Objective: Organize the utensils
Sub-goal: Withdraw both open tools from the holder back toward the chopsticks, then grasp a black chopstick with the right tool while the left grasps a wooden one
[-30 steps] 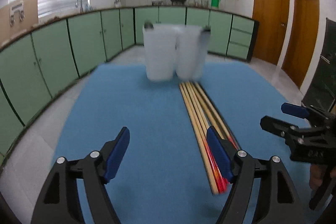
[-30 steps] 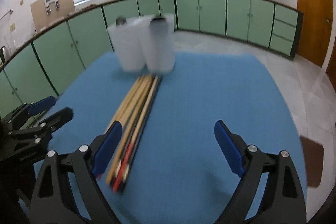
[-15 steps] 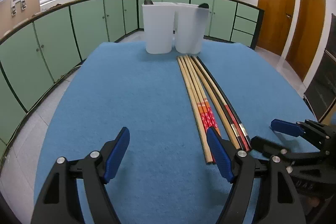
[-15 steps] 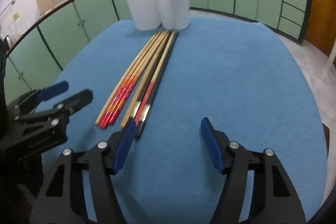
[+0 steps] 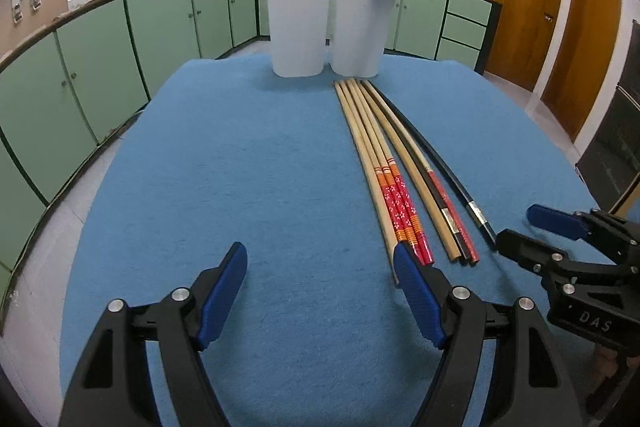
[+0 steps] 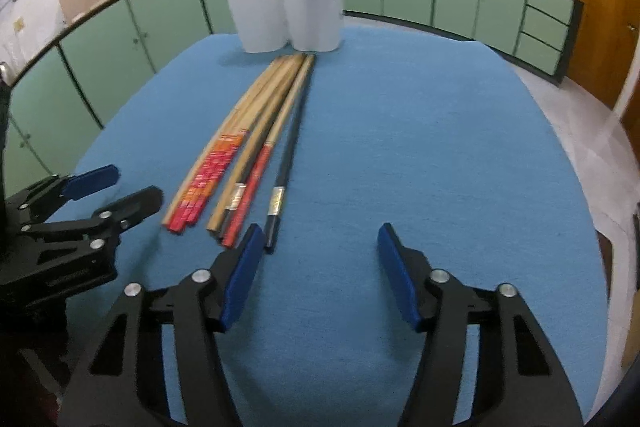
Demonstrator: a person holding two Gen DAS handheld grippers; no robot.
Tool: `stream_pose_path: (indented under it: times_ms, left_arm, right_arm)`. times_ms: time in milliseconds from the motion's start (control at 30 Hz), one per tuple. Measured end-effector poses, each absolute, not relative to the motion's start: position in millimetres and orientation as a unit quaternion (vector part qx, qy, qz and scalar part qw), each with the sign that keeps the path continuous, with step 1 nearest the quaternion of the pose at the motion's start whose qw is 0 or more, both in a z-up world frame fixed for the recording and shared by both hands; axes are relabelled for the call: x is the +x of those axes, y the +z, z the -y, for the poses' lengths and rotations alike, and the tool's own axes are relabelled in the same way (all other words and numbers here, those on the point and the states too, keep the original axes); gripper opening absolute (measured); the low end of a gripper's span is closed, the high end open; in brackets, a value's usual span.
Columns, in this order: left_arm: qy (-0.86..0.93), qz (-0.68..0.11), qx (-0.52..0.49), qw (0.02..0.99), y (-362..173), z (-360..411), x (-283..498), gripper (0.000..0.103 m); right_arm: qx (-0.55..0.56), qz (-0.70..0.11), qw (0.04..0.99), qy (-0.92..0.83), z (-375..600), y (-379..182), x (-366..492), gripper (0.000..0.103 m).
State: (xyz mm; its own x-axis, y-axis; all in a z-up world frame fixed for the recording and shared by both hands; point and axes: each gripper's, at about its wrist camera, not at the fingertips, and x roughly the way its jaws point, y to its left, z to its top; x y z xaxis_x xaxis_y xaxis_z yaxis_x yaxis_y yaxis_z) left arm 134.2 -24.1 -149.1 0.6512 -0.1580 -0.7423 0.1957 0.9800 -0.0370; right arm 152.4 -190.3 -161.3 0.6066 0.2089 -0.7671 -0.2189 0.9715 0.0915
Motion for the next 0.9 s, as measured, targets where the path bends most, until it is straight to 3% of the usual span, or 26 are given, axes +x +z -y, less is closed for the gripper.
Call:
stream_pose_path:
  times_ms: [333, 900]
  left_arm:
    - [-0.108, -0.408, 0.040, 0.906, -148.7, 31.3, 126.3, 0.075]
    - [-0.079, -0.436, 0.047, 0.895, -157.0, 26.4, 135.0, 0.079]
  right_arm:
    - [-0.035, -0.431, 0.890, 0.147, 173.2, -163.0, 148.9, 0.007]
    - [-0.011, -0.432, 0.892, 0.131, 188.4, -163.4, 151.0, 0.007]
